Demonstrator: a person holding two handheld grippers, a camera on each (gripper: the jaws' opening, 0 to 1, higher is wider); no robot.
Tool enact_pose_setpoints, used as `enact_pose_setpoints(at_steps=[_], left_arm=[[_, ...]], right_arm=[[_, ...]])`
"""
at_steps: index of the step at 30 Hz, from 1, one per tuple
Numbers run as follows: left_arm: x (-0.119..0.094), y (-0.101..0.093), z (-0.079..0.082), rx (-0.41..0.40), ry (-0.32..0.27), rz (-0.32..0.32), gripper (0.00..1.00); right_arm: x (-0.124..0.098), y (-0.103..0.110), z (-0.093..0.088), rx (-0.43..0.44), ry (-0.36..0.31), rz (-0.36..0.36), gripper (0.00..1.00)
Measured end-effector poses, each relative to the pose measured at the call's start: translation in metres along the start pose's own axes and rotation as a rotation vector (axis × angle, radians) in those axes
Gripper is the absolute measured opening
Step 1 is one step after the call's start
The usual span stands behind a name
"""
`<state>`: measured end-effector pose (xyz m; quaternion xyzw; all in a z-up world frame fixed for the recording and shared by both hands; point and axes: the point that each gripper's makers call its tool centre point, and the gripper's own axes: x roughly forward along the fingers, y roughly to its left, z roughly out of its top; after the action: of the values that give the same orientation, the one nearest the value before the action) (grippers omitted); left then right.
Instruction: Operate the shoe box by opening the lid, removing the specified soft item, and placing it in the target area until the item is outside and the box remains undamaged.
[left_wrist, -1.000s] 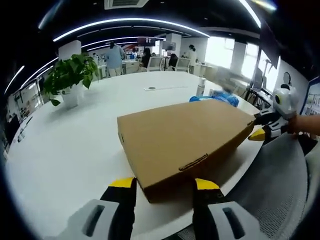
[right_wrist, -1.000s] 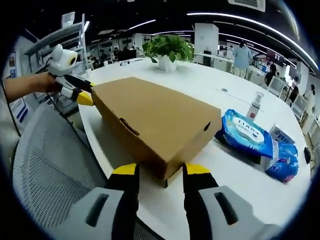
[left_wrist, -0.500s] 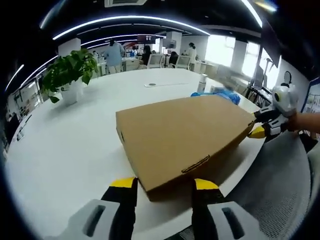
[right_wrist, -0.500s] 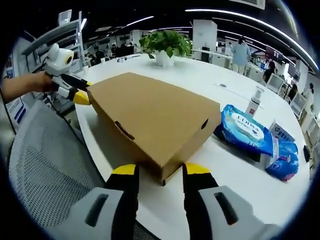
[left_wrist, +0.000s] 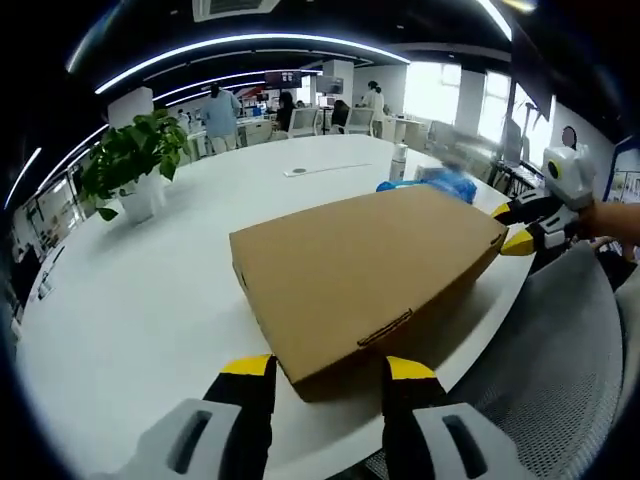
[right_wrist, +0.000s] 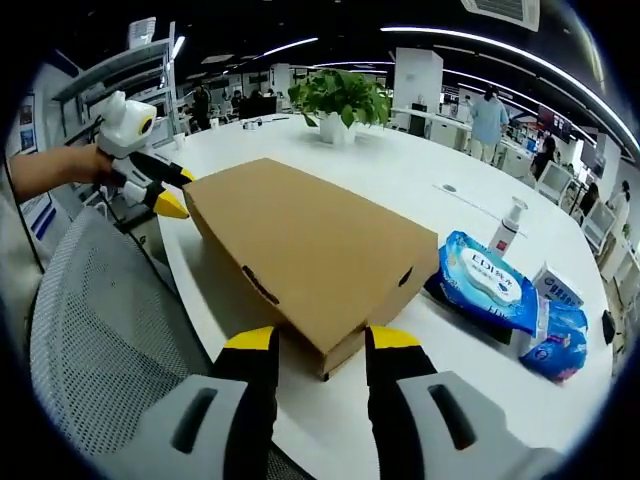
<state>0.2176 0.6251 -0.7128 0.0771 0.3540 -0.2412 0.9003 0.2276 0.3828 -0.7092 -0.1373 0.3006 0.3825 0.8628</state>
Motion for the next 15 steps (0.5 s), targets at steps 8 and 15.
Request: enact_pose_setpoints(at_steps=[8,15], left_arm=[[0.002,0.0,-0.002,-0.017,0.006,0.005,0.4],[0.01,0.004,-0.003,0.002,0.037,0.013,0.4]], right_arm=[[0.005,0.0,-0.005,-0.008,0.022,-0.002,0.32],[0.011,-0.004,-0.005,-0.012,0.034,0.005,0.32]])
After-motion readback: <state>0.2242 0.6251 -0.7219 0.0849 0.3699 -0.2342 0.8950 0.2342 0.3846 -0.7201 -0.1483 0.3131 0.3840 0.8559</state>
